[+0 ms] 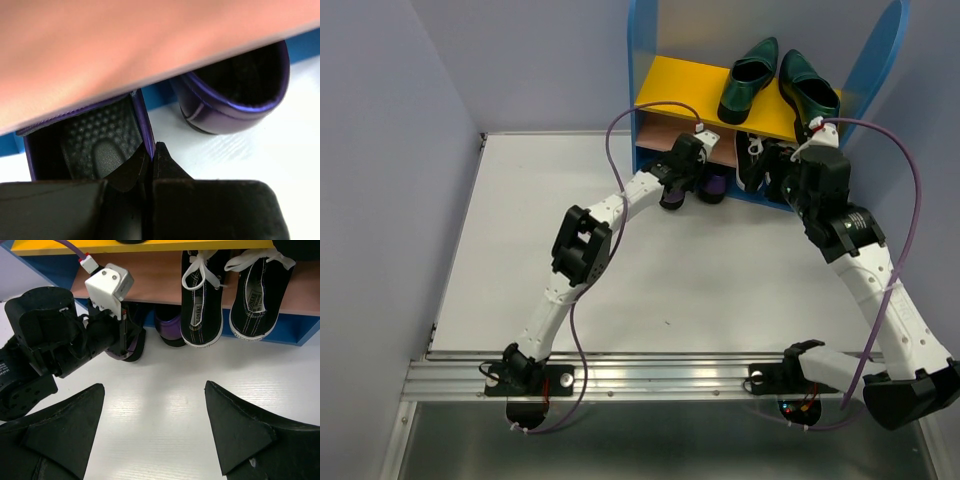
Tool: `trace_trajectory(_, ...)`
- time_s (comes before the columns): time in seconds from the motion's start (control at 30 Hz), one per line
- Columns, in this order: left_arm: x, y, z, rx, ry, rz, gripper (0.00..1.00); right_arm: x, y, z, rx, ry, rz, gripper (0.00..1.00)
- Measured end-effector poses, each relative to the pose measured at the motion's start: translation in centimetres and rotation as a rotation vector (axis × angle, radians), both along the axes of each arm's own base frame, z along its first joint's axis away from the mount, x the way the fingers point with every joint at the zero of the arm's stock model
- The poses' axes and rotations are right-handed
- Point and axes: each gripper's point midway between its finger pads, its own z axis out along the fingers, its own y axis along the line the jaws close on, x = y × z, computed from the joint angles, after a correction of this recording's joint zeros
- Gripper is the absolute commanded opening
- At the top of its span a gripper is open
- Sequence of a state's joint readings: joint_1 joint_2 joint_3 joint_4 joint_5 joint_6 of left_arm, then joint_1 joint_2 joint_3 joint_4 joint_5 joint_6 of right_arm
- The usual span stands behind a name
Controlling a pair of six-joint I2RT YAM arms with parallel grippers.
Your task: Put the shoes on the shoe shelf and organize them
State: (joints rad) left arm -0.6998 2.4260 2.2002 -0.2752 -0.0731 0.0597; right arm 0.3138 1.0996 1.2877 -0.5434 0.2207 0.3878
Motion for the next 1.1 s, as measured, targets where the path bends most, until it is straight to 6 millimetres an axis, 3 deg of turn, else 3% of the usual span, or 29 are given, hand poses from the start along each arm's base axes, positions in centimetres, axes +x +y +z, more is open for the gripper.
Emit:
trace_trajectory(0.33,0.9,-0.4,-1.9,0.005,0.006,-0.017,0.0,-0.1,0.0,0.0,0.008,0.002,-0.004,0.87)
trace_trajectory(0.57,1.5,-0.6,-1.0,-0.012,-0.019,-0.015,0.35,-0.3,-0.1,0.1,0.009,0.001,-0.003,0.87)
trace_trajectory(0.63,1.7,-0.7,-0.8,-0.02,-0.027,-0.019,0.61,-0.3,-0.1,0.1,0.008,0.003,-0.004,0.87)
trace_trajectory(0.73,1.6,-0.9,-0.8,-0.017,-0.032,-0.019,0.79,-0.4,-0.1,0.0,0.007,0.006,-0.004,0.87)
trace_trajectory(0.8,1.6,-0.8,-0.8,-0.005,-0.039,-0.017,0.87,-0.4,-0.1,-0.1,0.006,0.008,-0.003,0.87)
trace_trajectory(1.1,1.3,-0.3,-0.8,0.049,-0.073,0.015,0.9,-0.4,-0.1,-0.1,0.006,0.009,-0.003,0.87)
